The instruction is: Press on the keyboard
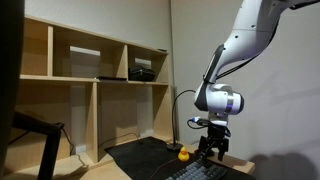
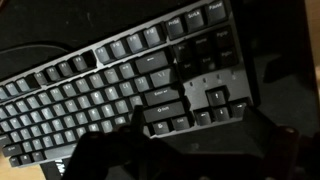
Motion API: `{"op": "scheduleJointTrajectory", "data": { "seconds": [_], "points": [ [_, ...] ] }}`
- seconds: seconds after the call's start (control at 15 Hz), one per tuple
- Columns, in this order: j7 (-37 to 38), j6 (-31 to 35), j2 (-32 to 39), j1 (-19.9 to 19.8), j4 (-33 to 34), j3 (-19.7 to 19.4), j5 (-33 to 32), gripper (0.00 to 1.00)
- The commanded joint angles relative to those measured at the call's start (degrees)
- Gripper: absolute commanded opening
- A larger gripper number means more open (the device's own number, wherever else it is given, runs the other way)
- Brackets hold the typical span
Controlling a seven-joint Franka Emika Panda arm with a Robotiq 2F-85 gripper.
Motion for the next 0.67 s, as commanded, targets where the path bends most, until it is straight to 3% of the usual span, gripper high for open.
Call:
{"op": "scheduleJointTrajectory", "data": {
  "seconds": [0.0,0.27,0.33,0.6],
  "points": [
    [0.00,1.10,1.71,2.34,0.21,-2.65,0.13,1.00],
    [0.01,4.42,4.78,1.87,0.42,-1.84,2.32,1.00],
    [0.00,1.43,2.89,1.10,0.05,-1.53,0.54,1.00],
    [-1.26,6.98,3.70,1.02,-0.70,-0.40,1.25,1.00]
  ]
}}
